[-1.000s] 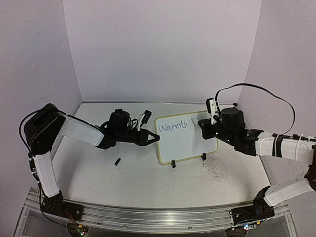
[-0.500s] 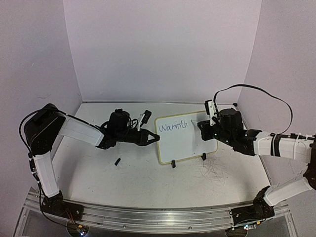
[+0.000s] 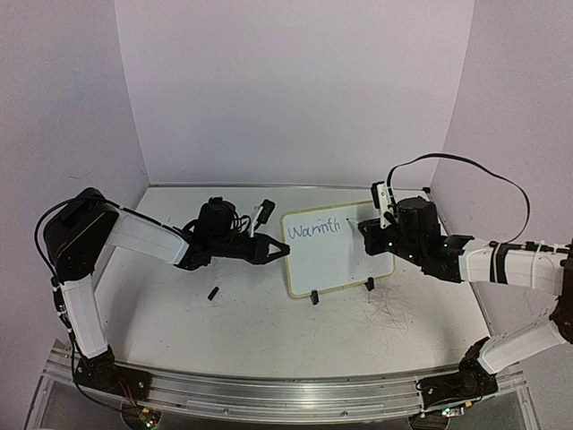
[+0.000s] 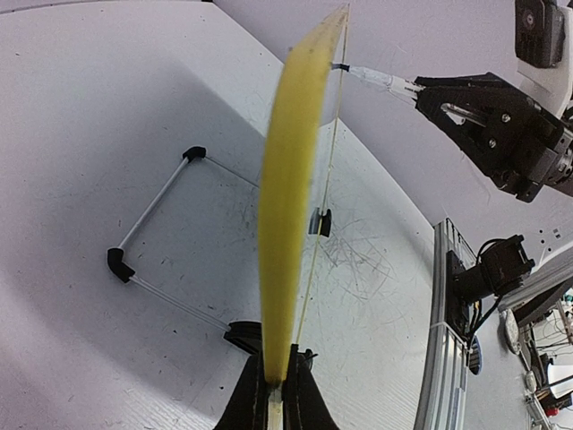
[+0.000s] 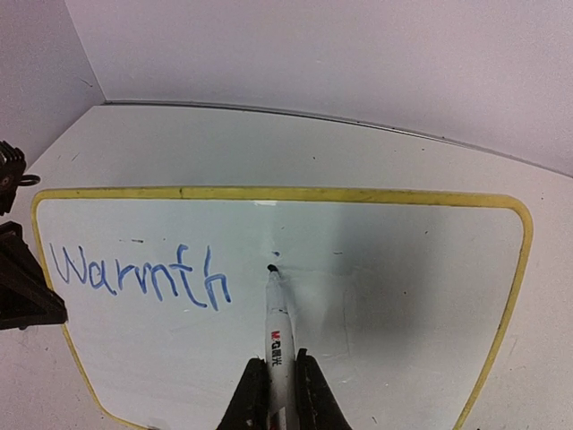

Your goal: Write a sentence on the whiteboard

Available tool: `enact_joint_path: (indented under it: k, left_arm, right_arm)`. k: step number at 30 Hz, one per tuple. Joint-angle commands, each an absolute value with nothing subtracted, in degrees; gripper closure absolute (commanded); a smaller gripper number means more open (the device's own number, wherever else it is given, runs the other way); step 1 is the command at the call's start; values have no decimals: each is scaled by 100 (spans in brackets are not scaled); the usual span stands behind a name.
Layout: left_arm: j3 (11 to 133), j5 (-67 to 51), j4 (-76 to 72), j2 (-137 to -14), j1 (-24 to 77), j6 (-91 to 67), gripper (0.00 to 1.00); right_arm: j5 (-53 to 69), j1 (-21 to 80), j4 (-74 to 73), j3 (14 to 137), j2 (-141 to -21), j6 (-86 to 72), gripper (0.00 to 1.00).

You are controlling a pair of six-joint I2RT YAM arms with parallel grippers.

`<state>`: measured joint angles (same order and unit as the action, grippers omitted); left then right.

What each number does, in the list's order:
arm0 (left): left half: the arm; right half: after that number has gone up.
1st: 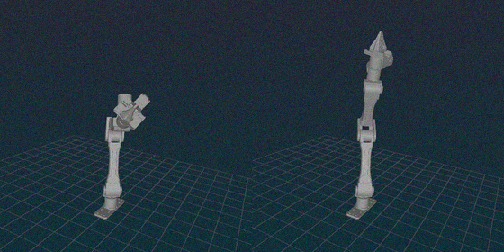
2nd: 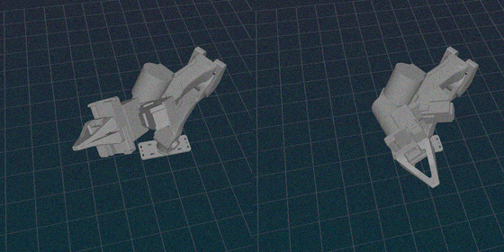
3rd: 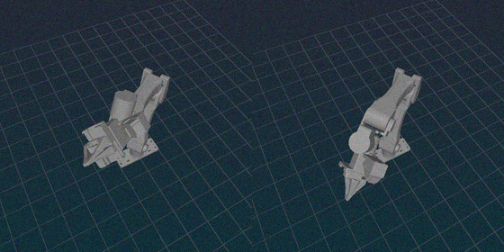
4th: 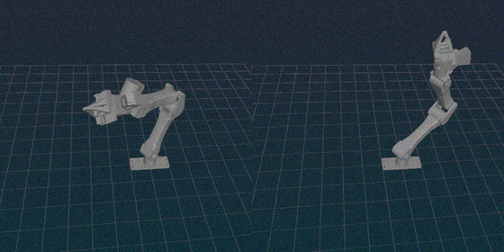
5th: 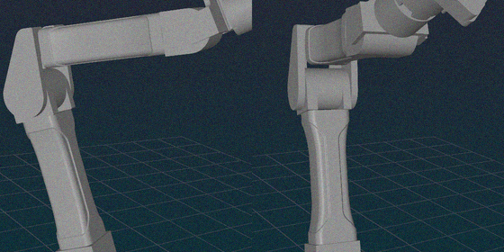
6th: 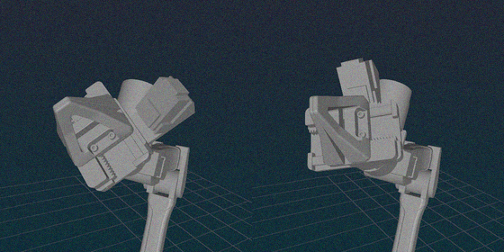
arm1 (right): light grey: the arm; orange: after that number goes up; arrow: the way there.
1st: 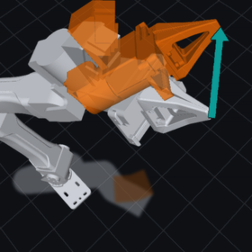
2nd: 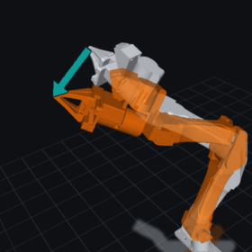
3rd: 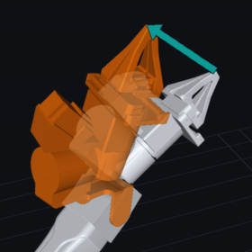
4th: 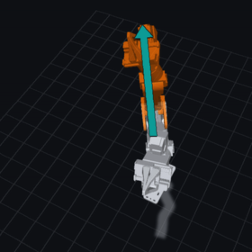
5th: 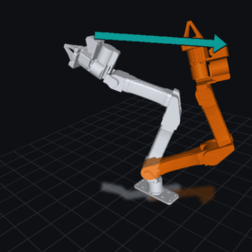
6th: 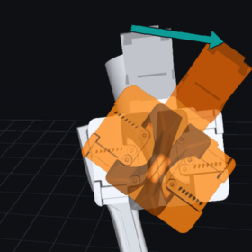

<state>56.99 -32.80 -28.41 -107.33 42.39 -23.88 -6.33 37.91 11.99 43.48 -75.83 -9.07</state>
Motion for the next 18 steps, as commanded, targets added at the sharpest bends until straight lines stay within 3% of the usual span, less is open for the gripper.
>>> enact_joint_path:
  k: [1,18]
  left_arm:
    - [5890,-3272,-2696,-10800,4317,-2285,100]
    - [5894,-3276,-2672,-10784,4332,-2285,100]
  right_arm:
    - [-719,3762,1147,4373,-7572,-994,100]
    - [-484,3763,1090,4080,-7421,-1168,100]
